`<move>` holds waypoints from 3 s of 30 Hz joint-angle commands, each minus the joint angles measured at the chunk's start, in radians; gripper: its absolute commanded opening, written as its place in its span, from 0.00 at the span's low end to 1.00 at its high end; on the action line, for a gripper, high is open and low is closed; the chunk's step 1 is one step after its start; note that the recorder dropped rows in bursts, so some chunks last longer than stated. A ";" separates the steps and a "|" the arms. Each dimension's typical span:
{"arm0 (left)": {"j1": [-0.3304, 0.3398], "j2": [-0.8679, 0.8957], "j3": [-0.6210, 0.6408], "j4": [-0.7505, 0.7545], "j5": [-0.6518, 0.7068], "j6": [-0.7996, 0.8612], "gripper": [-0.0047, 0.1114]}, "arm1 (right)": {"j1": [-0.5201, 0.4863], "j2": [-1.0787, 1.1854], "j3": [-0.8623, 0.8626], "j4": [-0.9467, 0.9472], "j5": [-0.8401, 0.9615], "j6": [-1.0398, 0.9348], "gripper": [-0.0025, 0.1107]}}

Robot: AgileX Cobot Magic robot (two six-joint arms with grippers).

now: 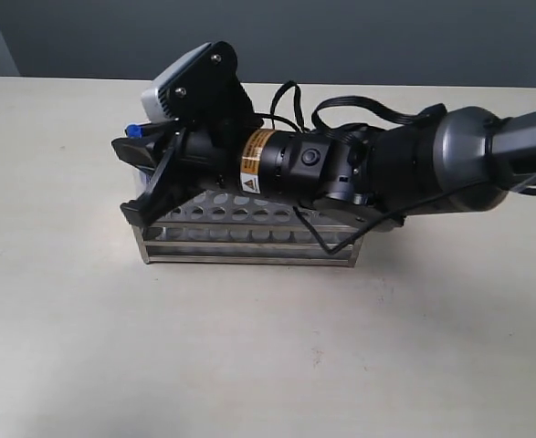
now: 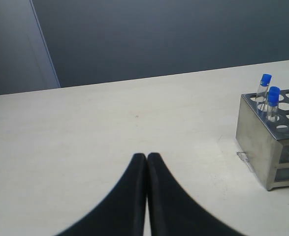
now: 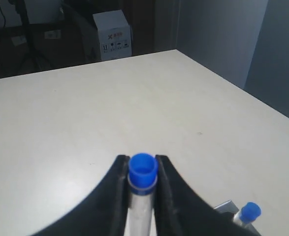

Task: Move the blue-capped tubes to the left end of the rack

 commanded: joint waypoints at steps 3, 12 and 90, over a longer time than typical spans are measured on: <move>-0.004 -0.005 -0.003 -0.002 -0.005 0.000 0.05 | 0.003 0.042 -0.034 -0.004 0.006 -0.001 0.02; -0.004 -0.005 -0.003 -0.002 -0.005 0.000 0.05 | 0.003 0.111 -0.048 -0.004 0.039 -0.001 0.02; -0.004 -0.005 -0.003 -0.002 -0.005 0.000 0.05 | -0.644 -1.511 1.036 0.948 0.526 -0.140 0.02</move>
